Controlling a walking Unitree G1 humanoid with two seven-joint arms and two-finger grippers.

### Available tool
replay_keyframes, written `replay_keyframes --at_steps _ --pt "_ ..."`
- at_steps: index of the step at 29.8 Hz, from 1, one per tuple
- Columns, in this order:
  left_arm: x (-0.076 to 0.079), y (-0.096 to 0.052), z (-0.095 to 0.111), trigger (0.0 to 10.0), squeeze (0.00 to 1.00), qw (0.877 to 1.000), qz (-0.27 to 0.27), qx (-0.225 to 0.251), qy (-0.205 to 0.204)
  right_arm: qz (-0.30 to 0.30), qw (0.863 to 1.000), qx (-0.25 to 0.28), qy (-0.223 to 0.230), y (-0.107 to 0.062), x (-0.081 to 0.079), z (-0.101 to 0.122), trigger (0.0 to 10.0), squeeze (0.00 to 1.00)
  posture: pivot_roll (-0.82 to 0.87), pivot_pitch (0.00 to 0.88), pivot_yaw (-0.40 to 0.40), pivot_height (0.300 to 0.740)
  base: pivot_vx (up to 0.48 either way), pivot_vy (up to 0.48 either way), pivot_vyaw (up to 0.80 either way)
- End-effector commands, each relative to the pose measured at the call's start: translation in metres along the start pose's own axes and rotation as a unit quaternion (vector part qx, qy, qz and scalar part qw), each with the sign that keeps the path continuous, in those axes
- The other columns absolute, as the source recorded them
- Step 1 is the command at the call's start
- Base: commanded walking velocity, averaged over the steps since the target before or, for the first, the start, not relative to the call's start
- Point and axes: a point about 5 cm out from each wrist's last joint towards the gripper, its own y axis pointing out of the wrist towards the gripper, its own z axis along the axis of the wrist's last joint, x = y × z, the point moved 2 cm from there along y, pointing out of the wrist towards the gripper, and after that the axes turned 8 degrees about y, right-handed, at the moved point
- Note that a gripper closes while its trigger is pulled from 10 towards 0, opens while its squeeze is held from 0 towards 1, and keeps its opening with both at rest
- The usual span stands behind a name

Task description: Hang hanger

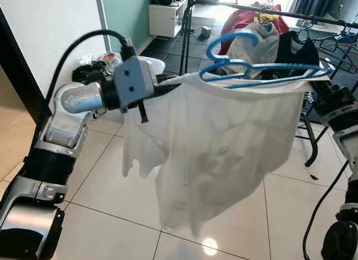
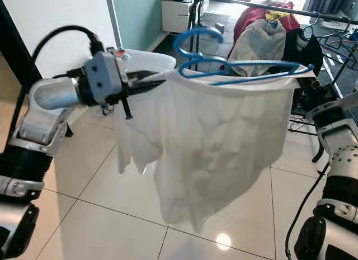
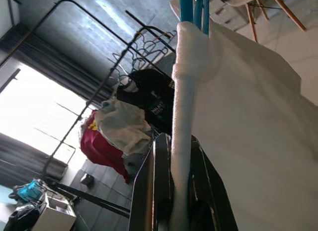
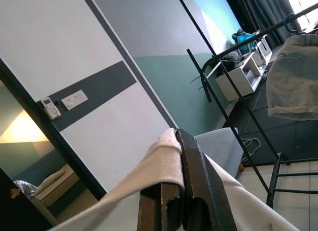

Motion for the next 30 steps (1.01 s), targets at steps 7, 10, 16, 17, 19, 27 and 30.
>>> replay_keyframes --at_steps 7,10,16,17,19,27,30 --pt "0.006 0.003 -0.011 10.0 0.00 0.999 0.005 -0.030 0.011 0.016 1.000 0.018 -0.002 0.004 -0.006 0.009 0.0 0.00 -0.04 0.076 -0.039 0.740 0.000 0.000 0.00" --pt "0.004 0.002 -0.015 10.0 0.00 0.999 0.011 -0.041 0.009 0.019 1.000 0.017 -0.002 0.004 -0.007 0.009 0.0 0.00 -0.04 0.077 -0.038 0.740 0.000 0.000 0.00" --pt "-0.003 -0.002 -0.017 10.0 0.00 0.998 0.036 -0.048 0.000 0.025 1.000 0.007 -0.004 0.003 -0.009 0.005 0.0 0.00 -0.04 0.074 -0.039 0.740 0.000 0.000 0.00" --pt "-0.004 -0.002 -0.017 10.0 0.00 0.998 0.040 -0.047 -0.003 0.025 1.000 0.005 -0.005 0.003 -0.009 0.004 0.0 0.00 -0.04 0.074 -0.039 0.740 0.000 0.000 0.00" --pt "-0.005 -0.003 -0.017 10.0 0.00 0.998 0.044 -0.046 -0.005 0.025 1.000 0.003 -0.006 0.003 -0.009 0.003 0.0 0.00 -0.04 0.074 -0.039 0.740 0.000 0.000 0.00" --pt "-0.010 -0.004 -0.019 10.0 0.00 0.997 0.054 -0.056 0.007 0.033 0.999 -0.018 -0.011 0.003 -0.011 -0.008 0.0 0.00 -0.03 0.068 -0.038 0.740 0.000 0.000 0.00" --pt "-0.010 -0.004 -0.020 10.0 0.00 0.997 0.053 -0.058 0.010 0.034 0.999 -0.021 -0.012 0.002 -0.011 -0.009 0.0 0.00 -0.03 0.068 -0.038 0.740 0.000 0.000 0.00"
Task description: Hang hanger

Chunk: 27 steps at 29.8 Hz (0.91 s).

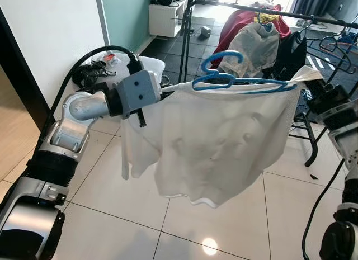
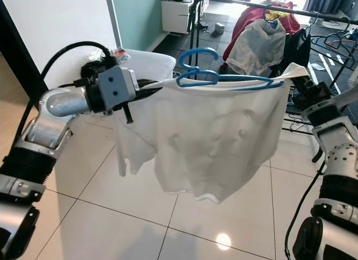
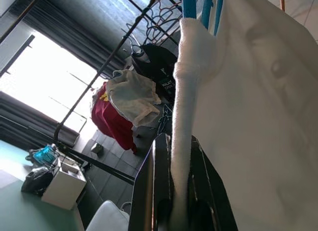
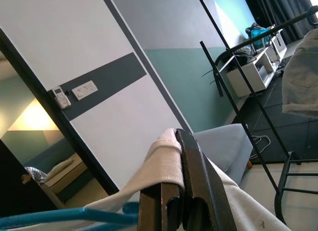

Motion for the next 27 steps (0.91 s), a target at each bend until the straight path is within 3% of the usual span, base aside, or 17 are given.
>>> replay_keyframes --at_steps 1,11,14,20,27 --pt "-0.010 -0.001 0.003 10.0 0.00 1.000 0.019 0.003 0.011 0.007 1.000 0.000 -0.007 -0.001 -0.003 0.001 0.0 0.00 -0.03 0.068 -0.038 0.740 0.000 0.000 0.00" --pt "-0.009 0.003 -0.002 10.0 0.00 0.999 0.031 -0.019 0.028 0.013 1.000 -0.011 -0.010 -0.001 -0.007 -0.005 0.0 0.00 -0.04 0.072 -0.036 0.740 0.000 0.000 0.00" --pt "-0.004 0.006 -0.001 10.0 0.00 0.999 0.028 -0.020 0.029 0.013 1.000 -0.010 -0.009 0.000 -0.008 -0.005 0.0 0.00 -0.04 0.074 -0.036 0.740 0.000 0.000 0.00" --pt "0.023 0.015 0.003 10.0 0.00 1.000 -0.005 -0.010 0.027 0.018 1.000 -0.010 -0.009 0.008 -0.013 -0.007 0.0 0.00 -0.04 0.078 -0.043 0.740 0.000 0.000 0.00" --pt "0.030 0.013 0.007 10.0 0.00 0.999 -0.030 0.006 0.009 0.019 1.000 -0.014 -0.012 0.008 -0.014 -0.008 0.0 0.00 -0.04 0.080 -0.046 0.740 0.000 0.000 0.00"
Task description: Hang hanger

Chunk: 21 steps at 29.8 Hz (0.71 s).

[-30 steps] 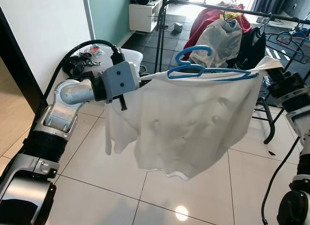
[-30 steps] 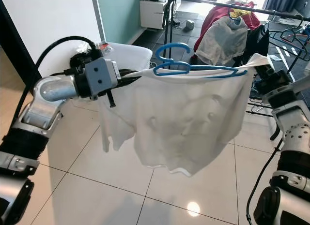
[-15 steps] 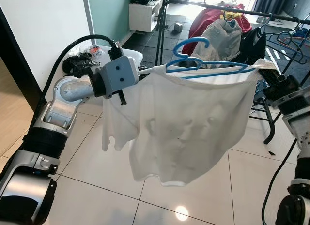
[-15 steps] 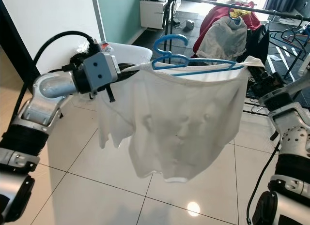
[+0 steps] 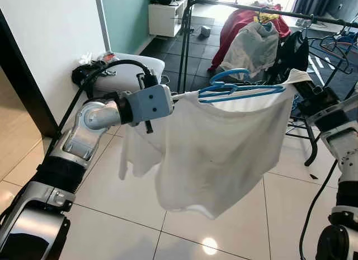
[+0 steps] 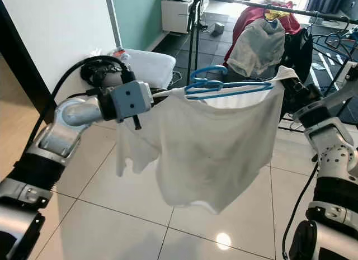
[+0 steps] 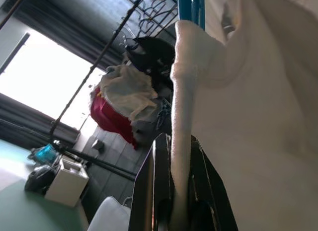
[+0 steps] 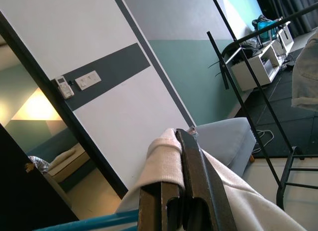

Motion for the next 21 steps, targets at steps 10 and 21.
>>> replay_keyframes --at_steps 10,21 --pt "-0.003 -0.011 0.011 10.0 0.00 0.995 -0.041 0.054 -0.079 0.020 0.997 -0.070 -0.035 -0.001 -0.009 -0.020 0.0 0.00 -0.04 0.087 -0.045 0.740 0.000 0.000 0.00" --pt "0.006 -0.010 0.004 10.0 0.00 0.995 -0.058 0.033 -0.075 0.072 0.981 -0.172 -0.047 -0.008 -0.023 -0.051 0.0 0.00 -0.04 0.089 -0.045 0.740 0.000 0.000 0.00"
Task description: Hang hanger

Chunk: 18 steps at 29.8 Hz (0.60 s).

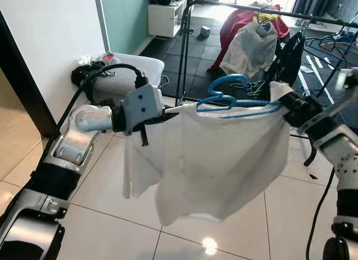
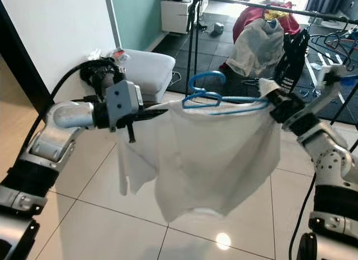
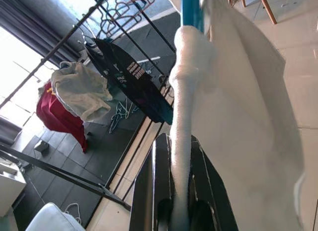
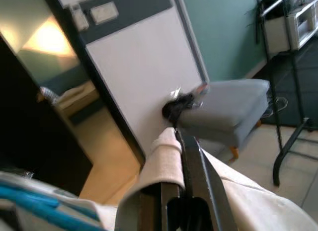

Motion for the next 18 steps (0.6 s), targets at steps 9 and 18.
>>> replay_keyframes --at_steps 9,18 --pt "-0.001 -0.008 -0.004 10.0 0.00 0.999 -0.027 -0.022 0.027 0.057 0.995 -0.077 0.003 -0.002 -0.017 -0.021 0.0 0.00 -0.05 0.086 -0.044 0.740 0.000 0.000 0.00" --pt "0.012 -0.001 -0.016 10.0 0.00 0.995 -0.071 -0.073 0.017 0.044 0.993 -0.110 -0.012 0.007 -0.019 -0.032 0.0 0.00 -0.05 0.074 -0.045 0.740 0.000 0.000 0.00"
